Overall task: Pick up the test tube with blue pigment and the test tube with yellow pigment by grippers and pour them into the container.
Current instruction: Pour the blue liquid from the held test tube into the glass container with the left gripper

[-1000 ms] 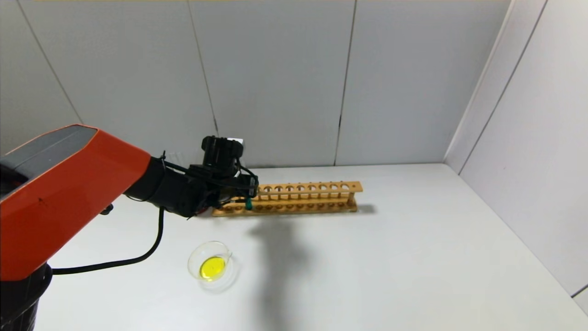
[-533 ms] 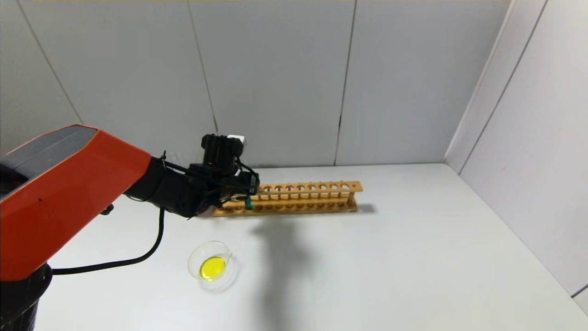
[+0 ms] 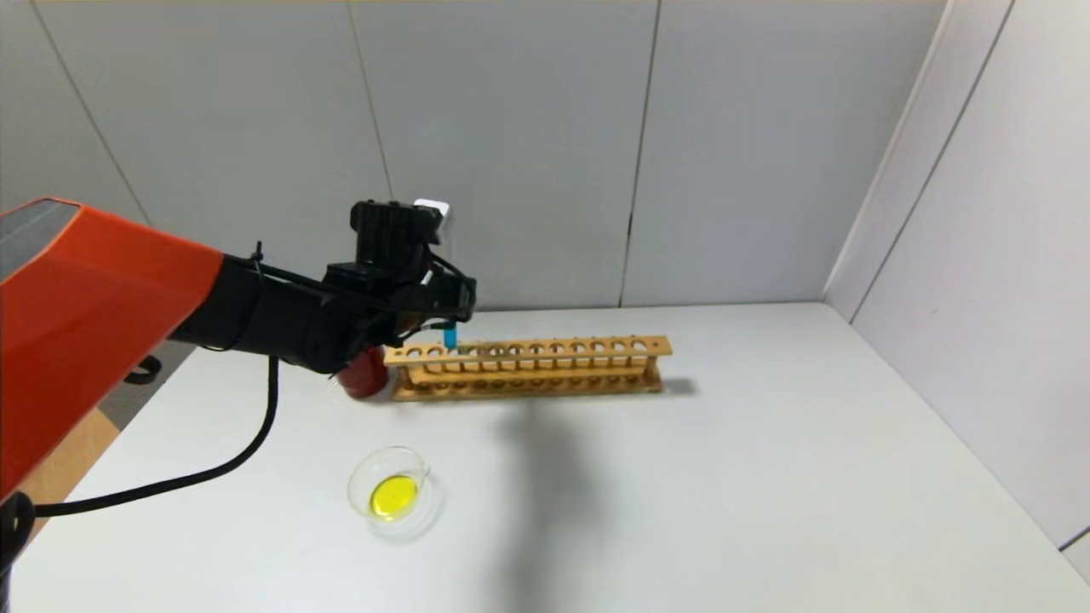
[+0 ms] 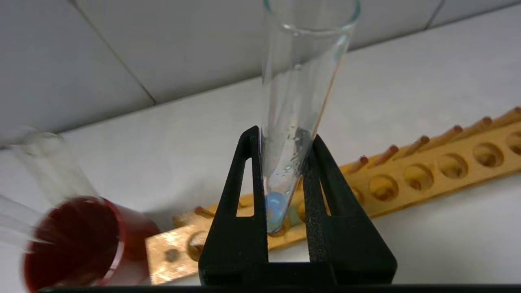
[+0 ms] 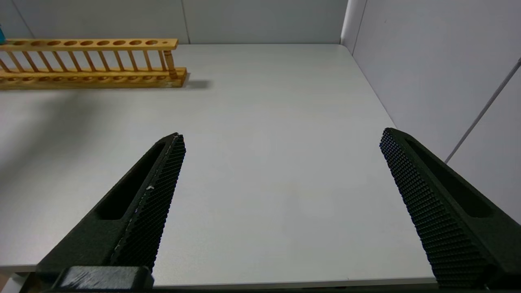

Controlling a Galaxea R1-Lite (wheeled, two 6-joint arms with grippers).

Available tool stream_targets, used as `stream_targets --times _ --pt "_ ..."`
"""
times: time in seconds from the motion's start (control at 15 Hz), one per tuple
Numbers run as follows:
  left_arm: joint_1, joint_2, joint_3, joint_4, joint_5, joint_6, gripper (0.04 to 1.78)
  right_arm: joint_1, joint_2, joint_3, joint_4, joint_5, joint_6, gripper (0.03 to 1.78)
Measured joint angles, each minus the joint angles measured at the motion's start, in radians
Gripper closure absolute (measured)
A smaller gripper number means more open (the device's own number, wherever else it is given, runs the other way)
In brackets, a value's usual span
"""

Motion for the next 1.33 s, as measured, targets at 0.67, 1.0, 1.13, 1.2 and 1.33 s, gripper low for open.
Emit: stream_targets --times 0.67,1.0,1.13,1.2,1.33 --pt "-0.002 -0.266 0.119 0.045 0.007 0.201 1.51 0.000 0.000 0.000 0.000 0.000 0.000 0.06" --pt "-0.015 -0.453 0.303 0.034 0.009 0.229 1.51 0.000 0.000 0.000 0.000 0.000 0.000 0.06" --pt "-0.013 -0.515 0.380 0.033 0.006 0.243 1.51 0.000 0.000 0.000 0.000 0.000 0.000 0.06" --pt "-0.011 -0.545 0.426 0.033 0.003 0.264 1.51 0.000 0.000 0.000 0.000 0.000 0.000 0.06" --pt "-0.004 -0.591 0.518 0.032 -0.018 0.328 1.51 0.000 0.000 0.000 0.000 0.000 0.000 0.06"
